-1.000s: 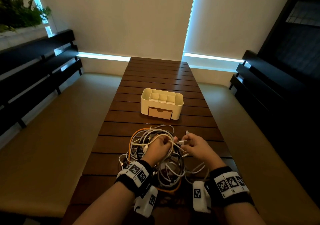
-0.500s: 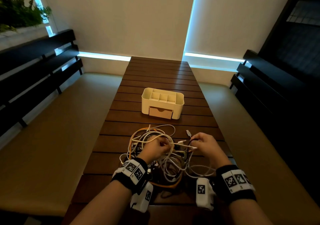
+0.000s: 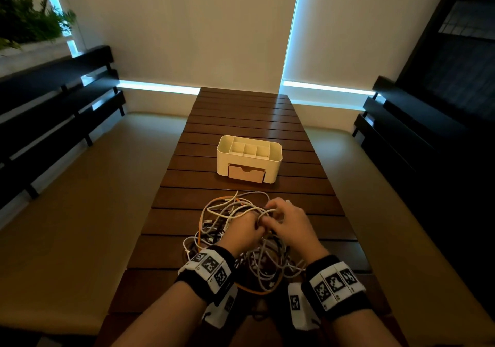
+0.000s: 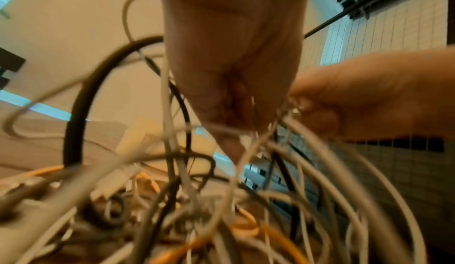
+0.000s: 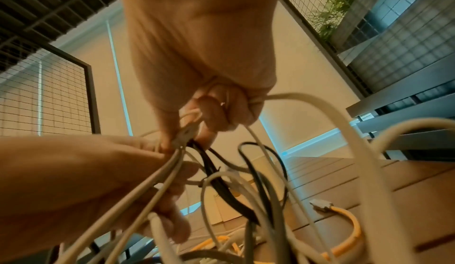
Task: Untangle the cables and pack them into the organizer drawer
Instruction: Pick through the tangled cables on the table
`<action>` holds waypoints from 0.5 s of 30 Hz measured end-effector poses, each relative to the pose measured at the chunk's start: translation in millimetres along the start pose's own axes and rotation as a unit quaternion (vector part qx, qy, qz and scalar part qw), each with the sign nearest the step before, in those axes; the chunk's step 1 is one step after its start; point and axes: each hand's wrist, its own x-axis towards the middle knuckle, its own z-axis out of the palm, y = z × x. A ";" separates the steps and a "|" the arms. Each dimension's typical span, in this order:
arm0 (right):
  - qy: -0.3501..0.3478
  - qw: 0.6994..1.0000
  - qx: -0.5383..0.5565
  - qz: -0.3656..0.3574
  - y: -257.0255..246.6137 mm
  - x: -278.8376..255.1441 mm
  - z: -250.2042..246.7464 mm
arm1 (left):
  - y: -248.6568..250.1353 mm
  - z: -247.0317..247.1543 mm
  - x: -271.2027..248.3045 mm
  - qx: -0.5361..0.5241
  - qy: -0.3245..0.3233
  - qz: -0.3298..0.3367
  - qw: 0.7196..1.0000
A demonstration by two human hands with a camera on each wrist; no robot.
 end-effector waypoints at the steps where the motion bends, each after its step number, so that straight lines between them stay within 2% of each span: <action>1: 0.012 1.000 -0.016 0.005 1.2 1.1 -0.2 | -1.5 -2.9 -0.2 0.011 -0.016 0.025 0.999; 3: 0.034 0.998 -0.060 0.012 5.7 2.7 -1.9 | -4.9 -13.9 -2.3 0.005 -0.019 0.046 0.999; 5: 0.071 0.991 -0.107 0.034 10.4 1.9 -7.6 | -11.2 -27.3 -4.4 -0.102 0.019 0.043 0.994; 7: 0.110 0.984 -0.115 0.081 18.6 -0.4 -13.7 | -12.6 -44.6 -11.5 -0.282 0.058 0.040 0.957; 9: 0.105 0.983 -0.098 0.110 29.1 -0.9 -15.0 | -12.6 -59.4 -16.1 -0.399 0.052 0.031 0.915; 10: 0.086 0.986 -0.089 0.116 32.9 0.0 -13.9 | -10.5 -64.5 -18.2 -0.412 0.040 0.032 0.910; 12: 0.044 0.989 -0.040 0.139 33.4 2.5 -17.4 | -9.0 -64.5 -17.3 -0.386 0.034 0.029 0.922; 15: -0.065 0.982 -0.036 0.176 22.2 2.3 -37.5 | -18.3 -52.3 -11.6 -0.282 0.094 0.001 0.955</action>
